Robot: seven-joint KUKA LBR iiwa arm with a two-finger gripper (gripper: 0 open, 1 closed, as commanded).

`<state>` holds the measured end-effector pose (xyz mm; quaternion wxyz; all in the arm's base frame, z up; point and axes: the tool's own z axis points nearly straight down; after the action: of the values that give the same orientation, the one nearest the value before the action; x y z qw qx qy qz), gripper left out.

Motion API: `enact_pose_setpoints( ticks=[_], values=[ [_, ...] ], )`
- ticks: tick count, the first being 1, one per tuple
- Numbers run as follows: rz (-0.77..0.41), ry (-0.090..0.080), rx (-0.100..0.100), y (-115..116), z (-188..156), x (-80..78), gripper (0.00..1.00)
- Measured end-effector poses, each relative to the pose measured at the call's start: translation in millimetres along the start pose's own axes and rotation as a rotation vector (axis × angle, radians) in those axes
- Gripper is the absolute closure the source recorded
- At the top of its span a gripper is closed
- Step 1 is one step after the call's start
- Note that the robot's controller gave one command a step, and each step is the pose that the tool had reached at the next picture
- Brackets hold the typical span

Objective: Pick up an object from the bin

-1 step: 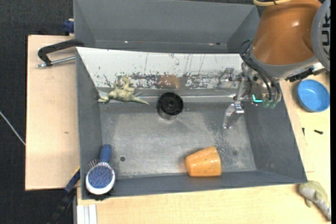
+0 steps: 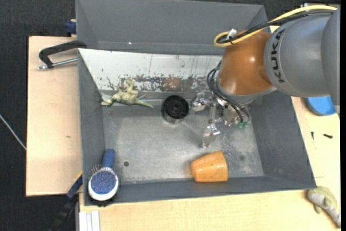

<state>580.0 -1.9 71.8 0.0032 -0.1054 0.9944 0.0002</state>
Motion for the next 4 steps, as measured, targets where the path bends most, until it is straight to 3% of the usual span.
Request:
enact_pose_setpoints(
  ticks=[1,2,3,4],
  values=[
    [0.077,-0.004,0.002,87.0,-2.0,-15.0,0.00],
    [0.150,-0.004,-0.001,150.1,-1.8,-34.6,0.00],
    [-0.274,-0.004,-0.003,205.1,-0.4,-49.1,0.00],
    [-0.271,-0.008,-0.004,204.6,-2.2,-50.4,1.00]
  ],
)
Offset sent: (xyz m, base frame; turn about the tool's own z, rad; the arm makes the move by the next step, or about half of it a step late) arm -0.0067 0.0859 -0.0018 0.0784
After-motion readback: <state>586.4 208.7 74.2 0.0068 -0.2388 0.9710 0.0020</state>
